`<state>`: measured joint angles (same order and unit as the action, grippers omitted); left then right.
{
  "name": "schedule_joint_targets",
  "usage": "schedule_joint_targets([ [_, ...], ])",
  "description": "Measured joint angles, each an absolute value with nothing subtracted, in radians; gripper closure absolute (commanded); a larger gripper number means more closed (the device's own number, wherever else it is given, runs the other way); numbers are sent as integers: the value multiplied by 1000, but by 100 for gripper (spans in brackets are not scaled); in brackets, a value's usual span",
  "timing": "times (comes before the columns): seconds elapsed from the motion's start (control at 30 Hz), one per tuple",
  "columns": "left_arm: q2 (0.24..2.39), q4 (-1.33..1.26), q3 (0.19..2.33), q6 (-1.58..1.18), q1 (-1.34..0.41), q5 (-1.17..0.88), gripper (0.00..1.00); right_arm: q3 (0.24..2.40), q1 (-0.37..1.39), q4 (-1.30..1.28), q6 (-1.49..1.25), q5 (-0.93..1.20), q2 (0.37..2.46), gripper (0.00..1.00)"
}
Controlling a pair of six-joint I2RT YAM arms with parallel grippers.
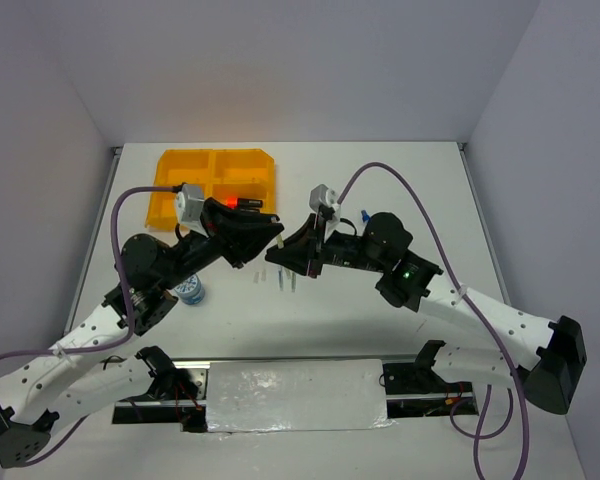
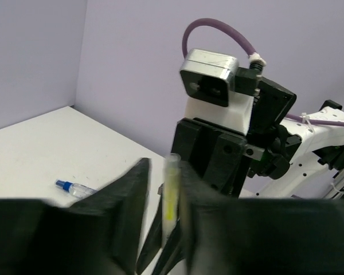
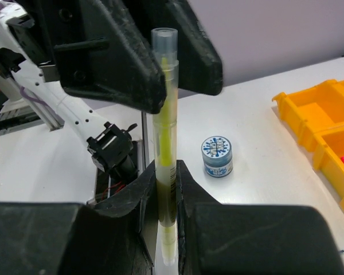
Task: Sort the stationery into containers
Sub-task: Close the pen cap on the pen.
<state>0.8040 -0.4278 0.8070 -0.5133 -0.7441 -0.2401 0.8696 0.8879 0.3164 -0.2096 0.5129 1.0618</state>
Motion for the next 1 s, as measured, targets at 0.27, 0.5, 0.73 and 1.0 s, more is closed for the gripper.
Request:
schedule_joint_targets([
  [0.27,816,-427,812,-526,-744,-249,100,906,885,275,-203,505,1093,100],
  [0.5,817,-437,812,-529,-740,-249,100,990,883,161,-164,511,1112,100],
  [0.73,819,-612,739,-579,-731,-232,100,1195,838,-82,-96,608,1184,100],
  [1.0,813,-651,704,-583,-764,-133,100,1440,812,-365,-36,712,1313,100],
])
